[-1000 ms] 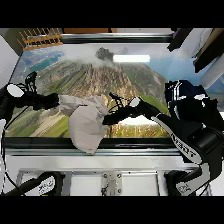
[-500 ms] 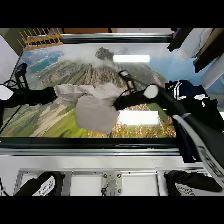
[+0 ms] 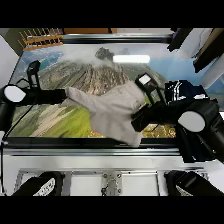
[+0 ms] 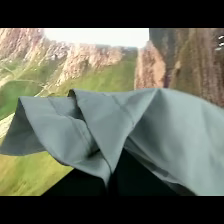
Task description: Fold the clothes and pants, and hang the long-sleeved shirts on hangers.
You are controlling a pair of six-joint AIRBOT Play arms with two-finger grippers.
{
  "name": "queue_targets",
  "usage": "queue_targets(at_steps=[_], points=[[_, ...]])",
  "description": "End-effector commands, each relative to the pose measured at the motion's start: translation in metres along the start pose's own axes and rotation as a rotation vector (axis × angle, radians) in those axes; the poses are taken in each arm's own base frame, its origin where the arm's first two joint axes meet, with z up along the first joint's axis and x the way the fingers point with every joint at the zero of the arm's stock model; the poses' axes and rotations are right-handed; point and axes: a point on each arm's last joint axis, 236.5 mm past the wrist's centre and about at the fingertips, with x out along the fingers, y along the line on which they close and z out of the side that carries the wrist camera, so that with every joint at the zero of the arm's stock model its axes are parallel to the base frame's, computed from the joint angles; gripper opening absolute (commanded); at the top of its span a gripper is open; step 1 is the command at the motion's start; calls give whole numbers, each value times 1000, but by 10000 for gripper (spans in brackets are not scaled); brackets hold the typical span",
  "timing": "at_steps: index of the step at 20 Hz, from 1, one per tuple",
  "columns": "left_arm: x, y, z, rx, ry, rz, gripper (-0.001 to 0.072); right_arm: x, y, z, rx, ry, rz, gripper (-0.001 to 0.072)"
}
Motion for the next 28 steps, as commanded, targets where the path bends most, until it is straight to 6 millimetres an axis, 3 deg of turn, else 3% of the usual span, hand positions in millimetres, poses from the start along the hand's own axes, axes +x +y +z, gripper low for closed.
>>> queue_targets(at_steps=[1,3,7,10,12,16,20,24,27,28], points=[[48,10,-22,-8,127,21,15,14,22,-30,17,85,43,649],[64,17,-37,-23,198,28,15,12,-1,-17,69,34,-3,649],[71,20,-46,-31,239,32,14,29,-96,-24,356,64,-116,648],[70,20,-45,-30,237,31,14,78,-150,-31,487,102,-79,649],[70,20,-46,-30,239,31,14,120,-164,-36,473,173,-21,648],[70,20,-45,-30,237,31,14,195,-165,-12,428,217,103,648],[70,20,-45,-31,237,31,14,242,-149,15,382,224,169,649],[70,20,-45,-31,237,31,14,268,-119,30,366,222,236,648],[70,20,-45,-31,237,31,14,277,-103,27,343,242,251,633],[70,20,-45,-31,237,31,15,278,-100,27,333,243,254,484]])
